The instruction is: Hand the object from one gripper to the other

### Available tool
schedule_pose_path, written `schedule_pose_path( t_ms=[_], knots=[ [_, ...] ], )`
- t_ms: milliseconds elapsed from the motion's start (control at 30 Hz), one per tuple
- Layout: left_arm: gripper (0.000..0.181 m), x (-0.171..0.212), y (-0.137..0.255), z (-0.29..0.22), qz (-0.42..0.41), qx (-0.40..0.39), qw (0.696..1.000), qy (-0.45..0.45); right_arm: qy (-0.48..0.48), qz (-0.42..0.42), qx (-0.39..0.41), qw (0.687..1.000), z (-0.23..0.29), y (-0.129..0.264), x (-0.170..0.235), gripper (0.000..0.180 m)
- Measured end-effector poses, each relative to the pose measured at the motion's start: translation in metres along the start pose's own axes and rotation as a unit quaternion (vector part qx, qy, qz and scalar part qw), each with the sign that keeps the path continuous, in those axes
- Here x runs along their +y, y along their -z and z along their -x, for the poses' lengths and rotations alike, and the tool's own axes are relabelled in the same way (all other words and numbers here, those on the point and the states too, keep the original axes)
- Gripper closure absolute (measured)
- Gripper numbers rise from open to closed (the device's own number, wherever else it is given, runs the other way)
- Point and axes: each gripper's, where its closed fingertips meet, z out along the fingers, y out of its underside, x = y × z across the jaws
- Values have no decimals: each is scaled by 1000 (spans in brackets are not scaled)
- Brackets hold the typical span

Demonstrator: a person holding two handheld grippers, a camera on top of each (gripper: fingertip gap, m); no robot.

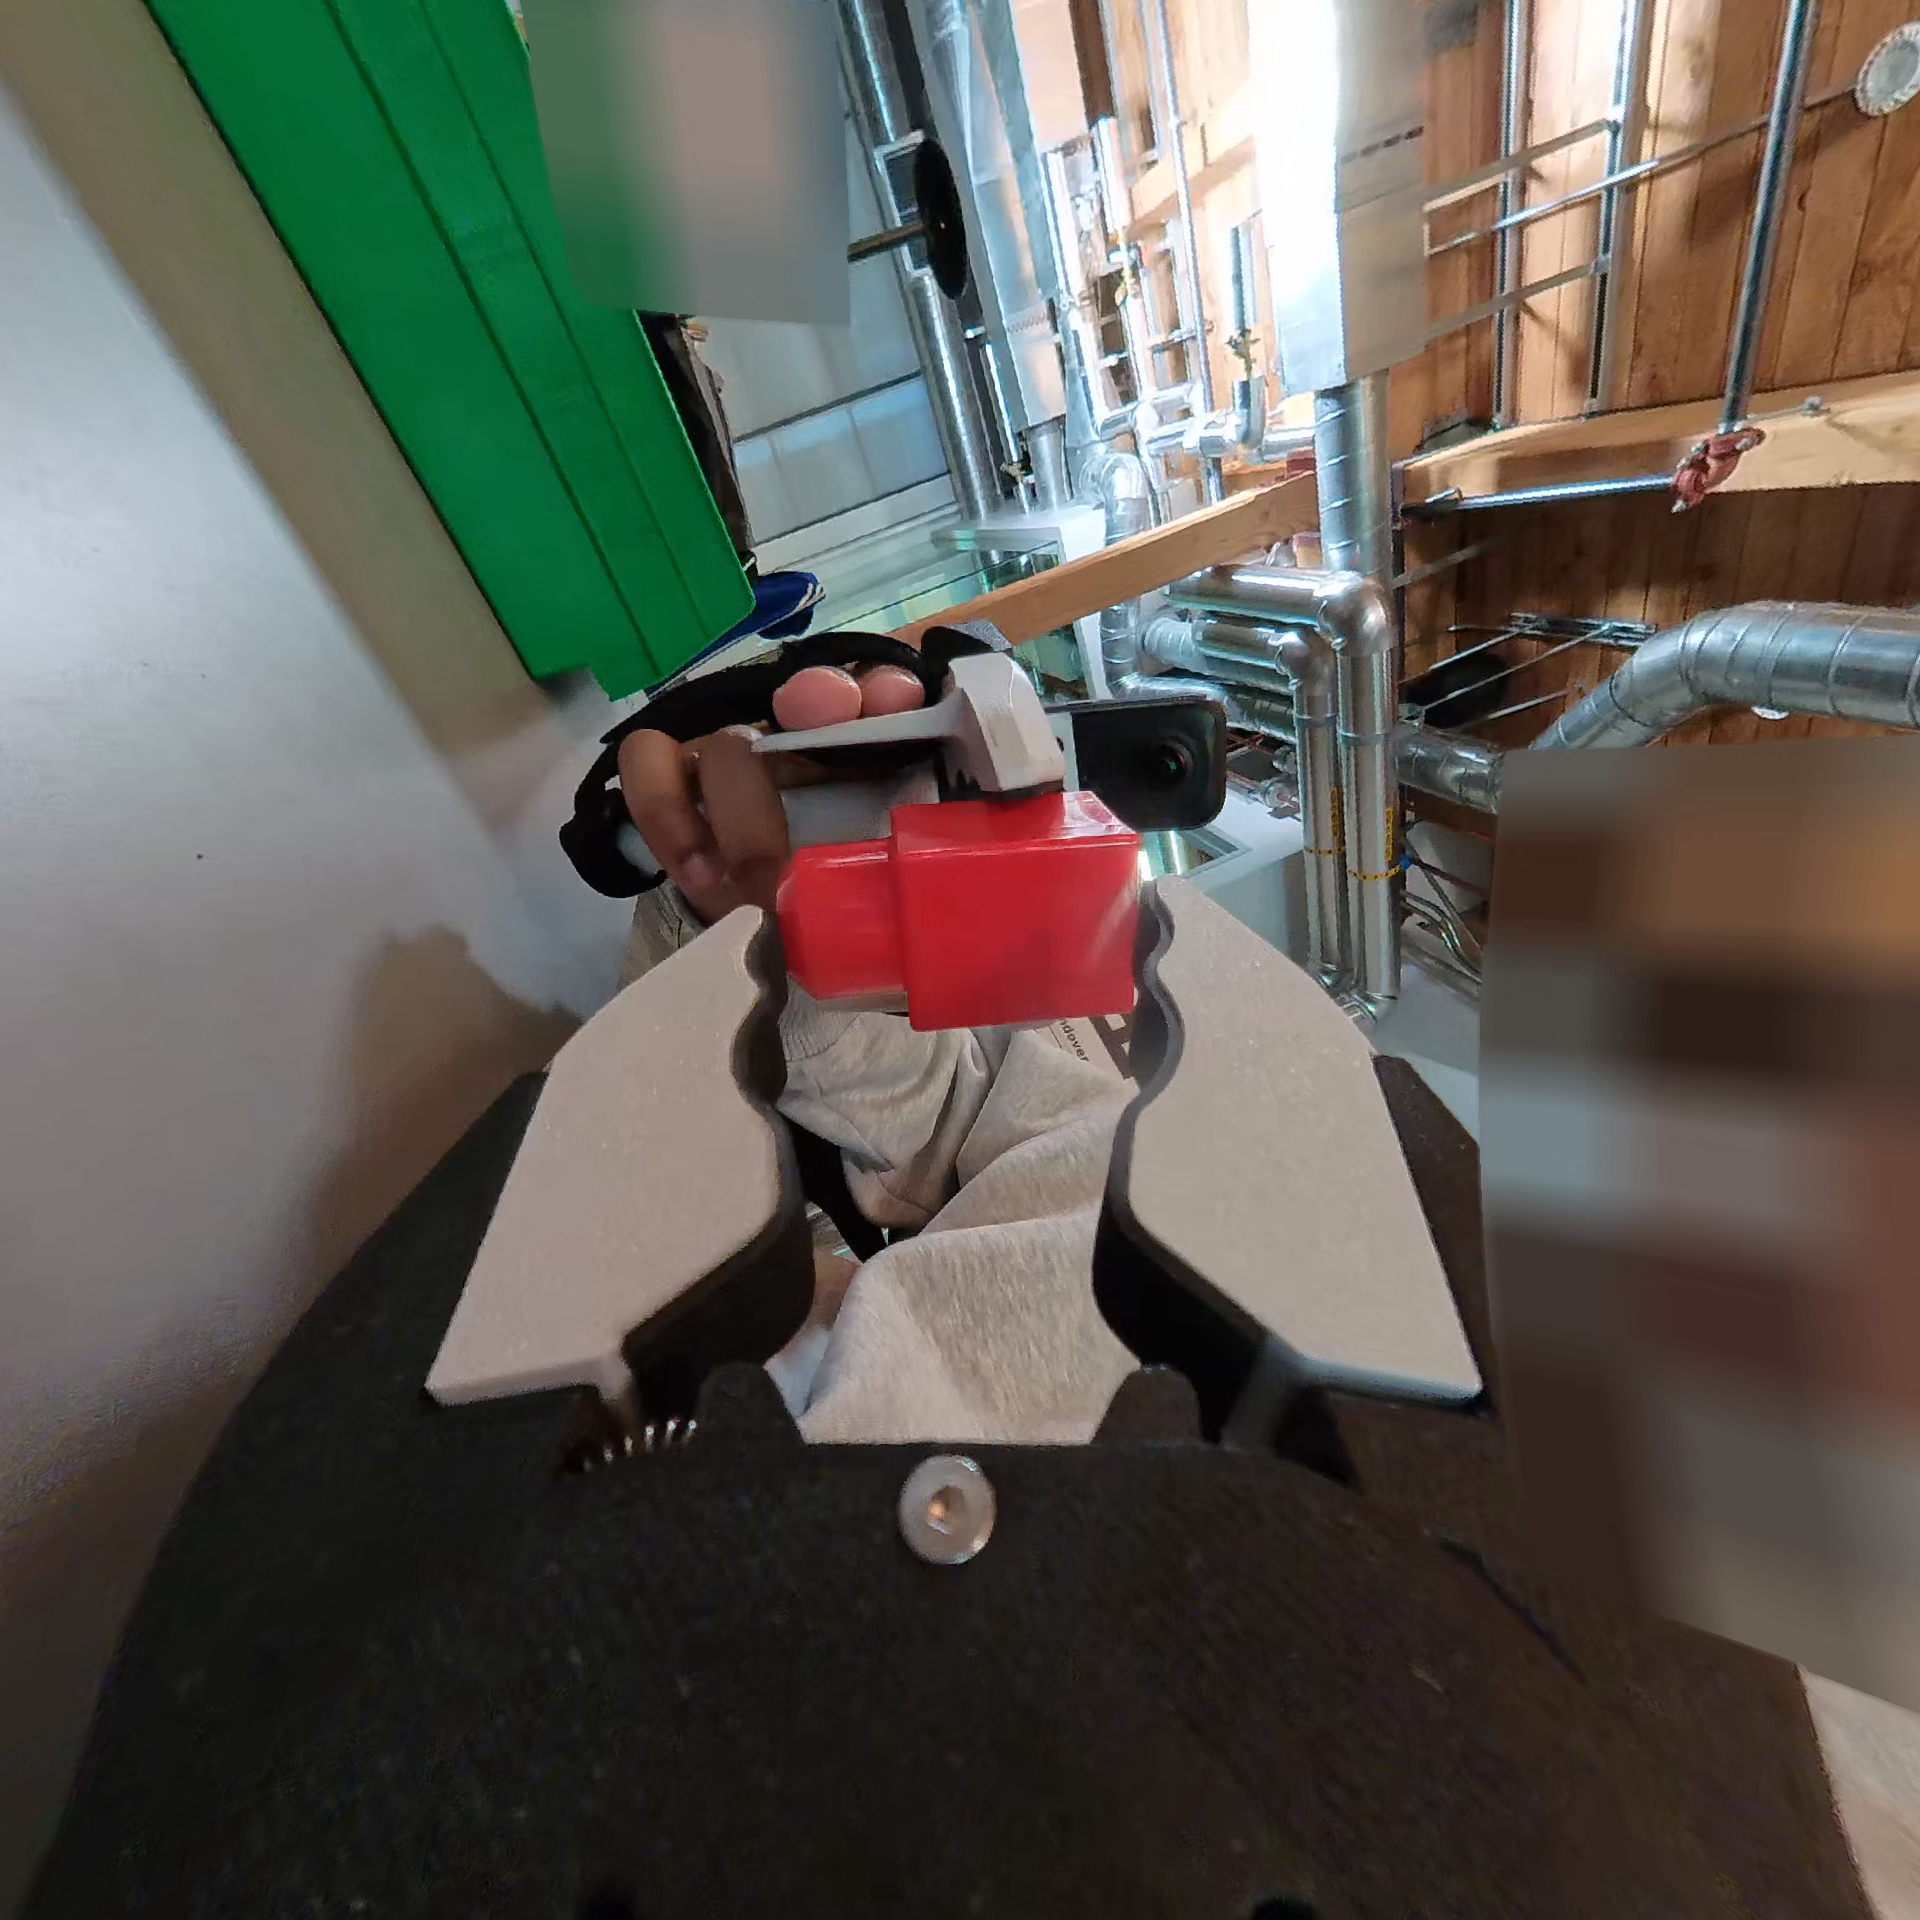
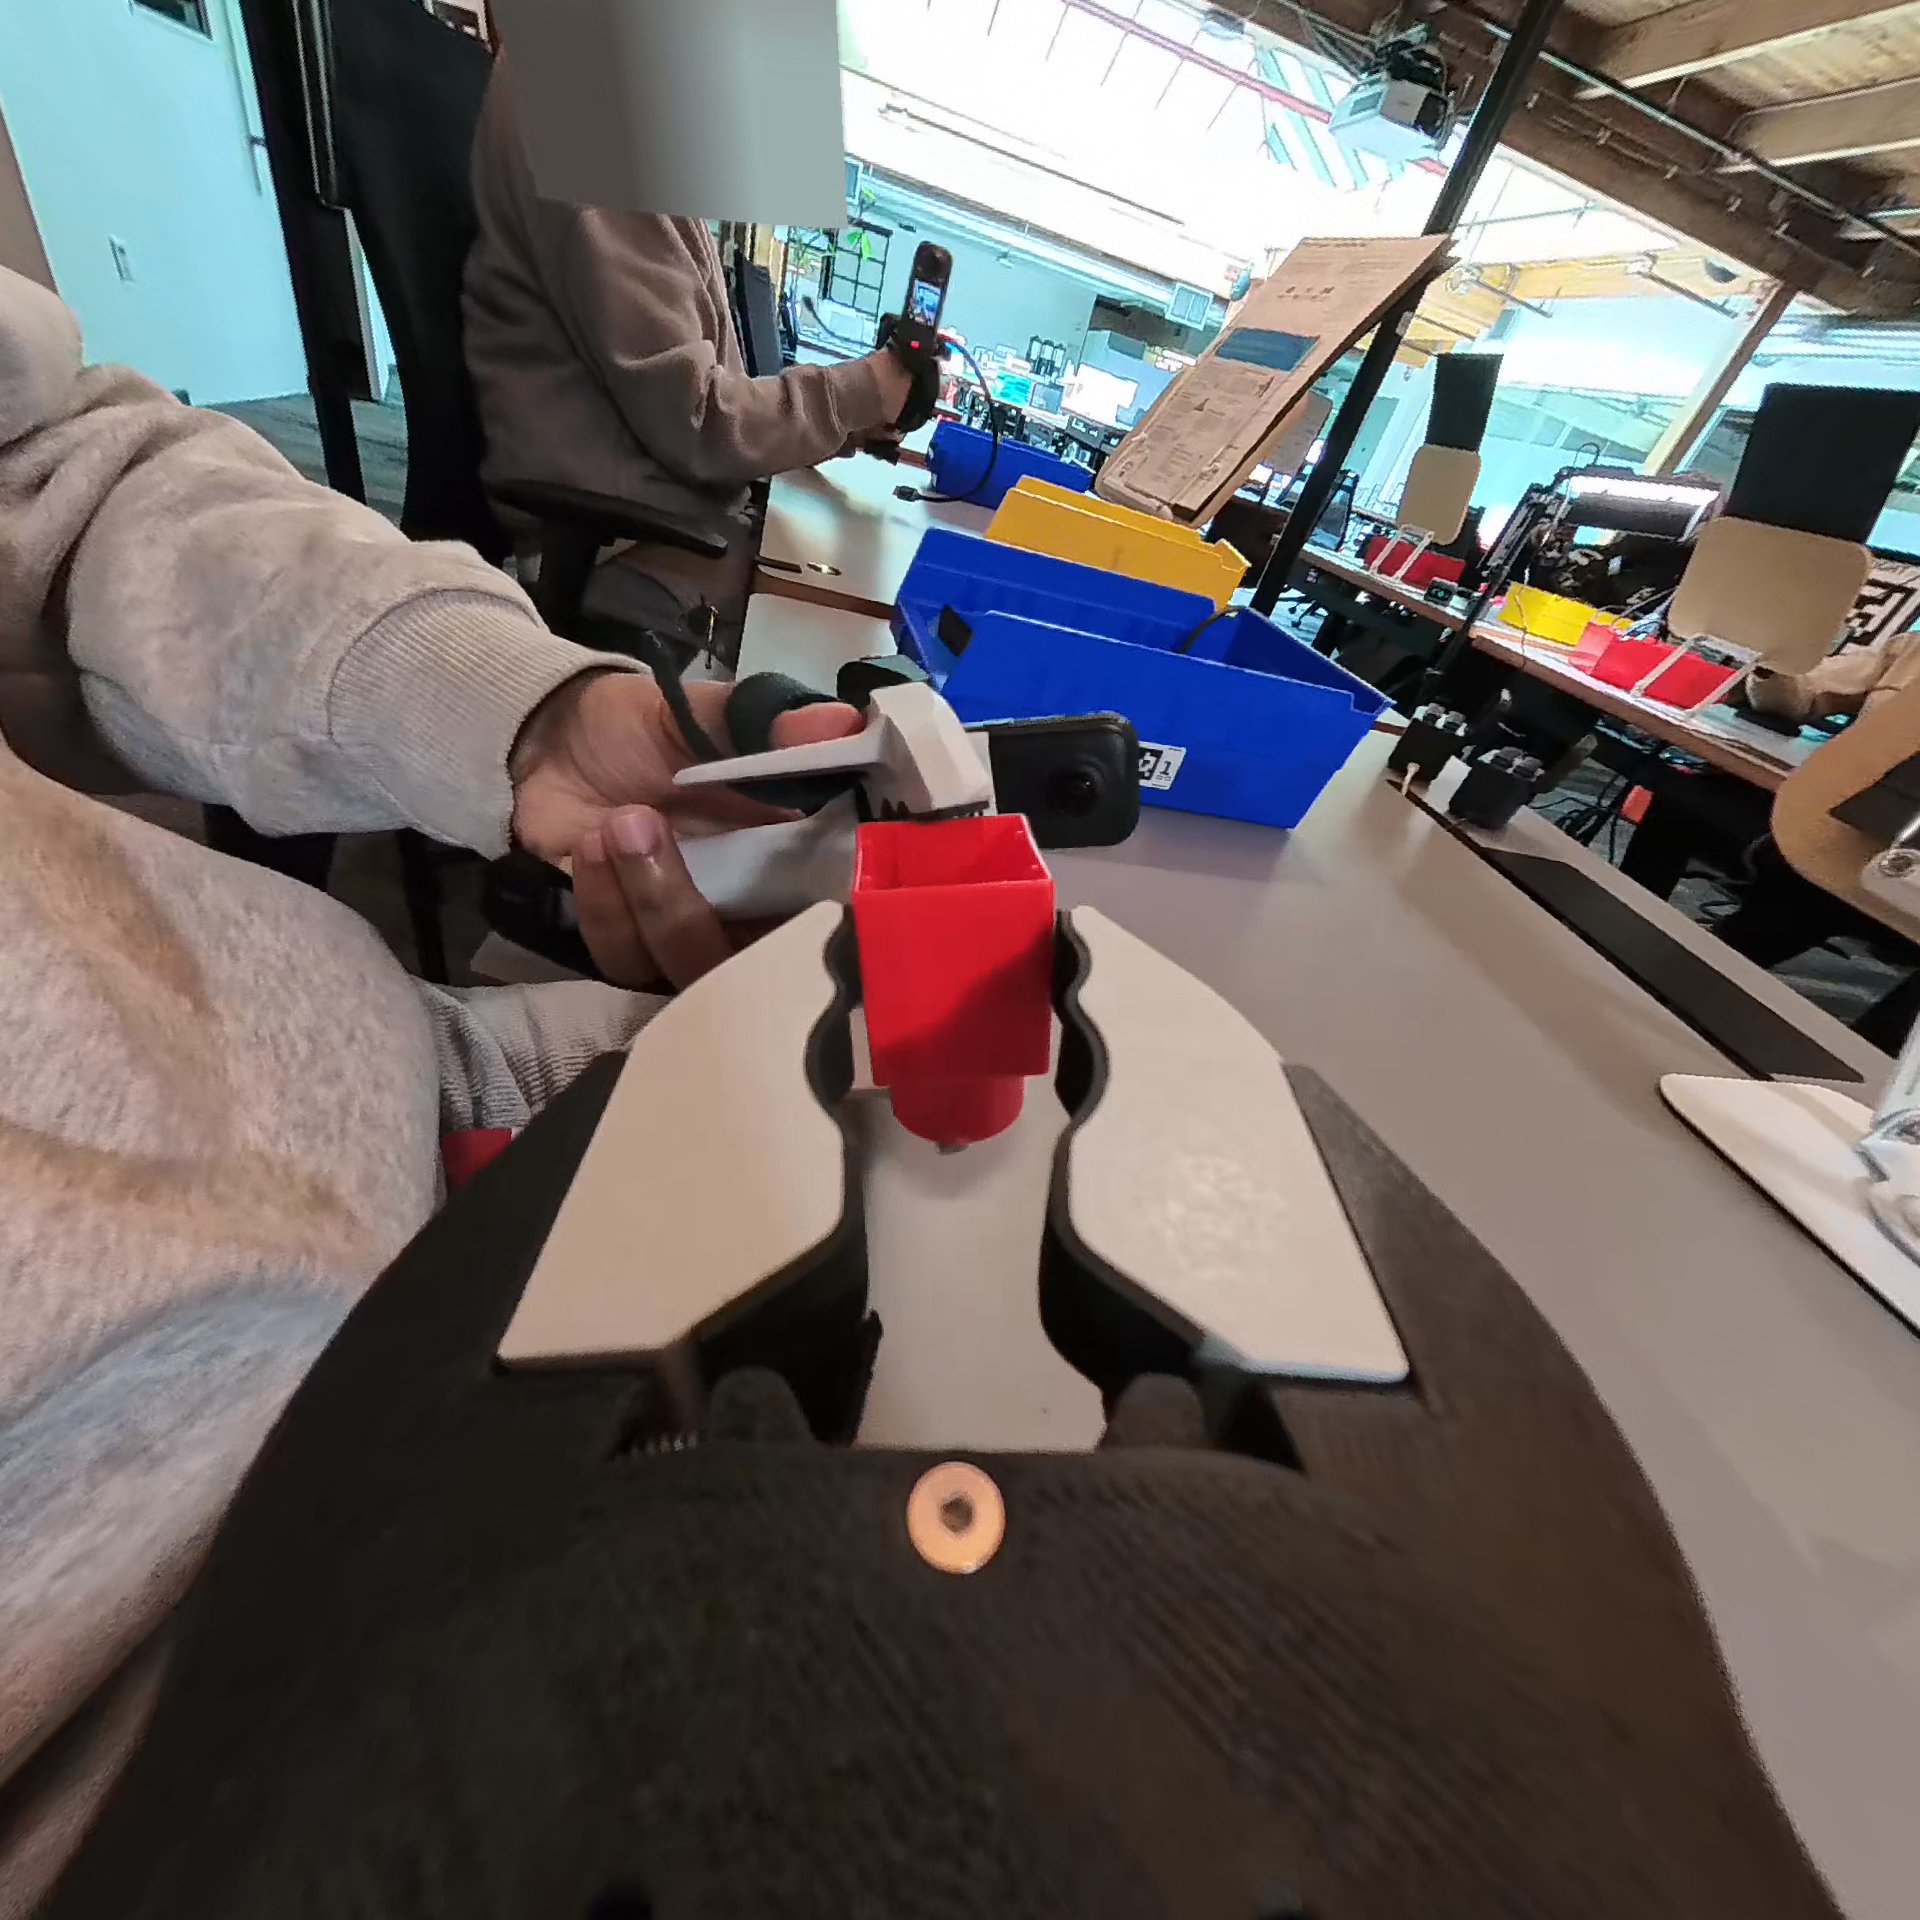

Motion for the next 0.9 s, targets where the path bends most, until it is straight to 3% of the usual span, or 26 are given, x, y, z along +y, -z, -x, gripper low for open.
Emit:
schedule_pose_path(
  t_ms=[67,167,267,467,633,900],
  knots=[
    [116,-1,0,-1,-4,-4,1000,-20,-7,1,2,1000,-1,1,-2,144],
    [97,-8,3,4,-21,-38,996,-83,-55,-14,7,998,-7,3,-8,144],
    [89,-14,5,0,-29,-46,986,-160,-144,-30,0,989,-15,8,-10,143],
    [100,-7,5,0,15,-84,941,-328,-349,-98,-39,931,-28,13,-17,144],
    [113,6,-2,4,48,-112,906,-406,-330,-74,-48,940,-15,4,-16,144],
    [140,17,-8,2,65,-104,897,-425,-309,-67,-55,947,-1,-4,-20,144]
  ],
)
